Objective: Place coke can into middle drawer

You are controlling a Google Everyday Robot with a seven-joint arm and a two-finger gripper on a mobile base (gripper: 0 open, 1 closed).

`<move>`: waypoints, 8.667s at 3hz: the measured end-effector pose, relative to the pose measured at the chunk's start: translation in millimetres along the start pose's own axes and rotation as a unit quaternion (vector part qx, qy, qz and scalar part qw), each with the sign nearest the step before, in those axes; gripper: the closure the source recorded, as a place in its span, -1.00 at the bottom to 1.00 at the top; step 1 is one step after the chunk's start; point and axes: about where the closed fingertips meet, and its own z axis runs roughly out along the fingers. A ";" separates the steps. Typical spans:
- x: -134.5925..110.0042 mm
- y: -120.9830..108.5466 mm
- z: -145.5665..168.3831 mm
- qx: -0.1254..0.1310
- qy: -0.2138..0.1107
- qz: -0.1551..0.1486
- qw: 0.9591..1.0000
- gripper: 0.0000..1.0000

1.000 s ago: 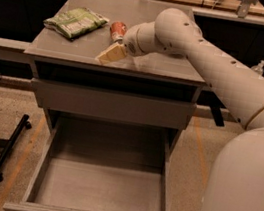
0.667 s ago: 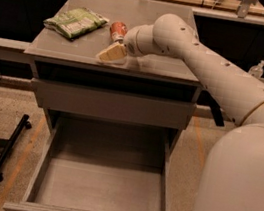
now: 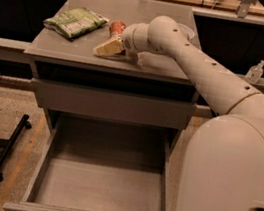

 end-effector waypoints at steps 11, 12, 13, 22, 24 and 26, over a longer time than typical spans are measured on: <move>32.0 164.8 -221.0 -0.235 -0.046 0.018 0.971 1.00; 39.3 167.7 -209.0 -0.269 -0.035 0.002 0.963 1.00; 70.4 180.5 -195.3 -0.302 -0.040 0.026 0.952 1.00; 338.6 252.1 -106.6 -0.316 0.050 0.169 0.932 1.00; 423.9 294.4 -59.7 -0.384 0.064 0.220 0.895 1.00; 454.4 327.2 -52.4 -0.411 0.059 0.253 0.874 0.65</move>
Offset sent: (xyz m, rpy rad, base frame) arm -0.0132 0.0240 0.0359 -0.0116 -0.0494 0.0744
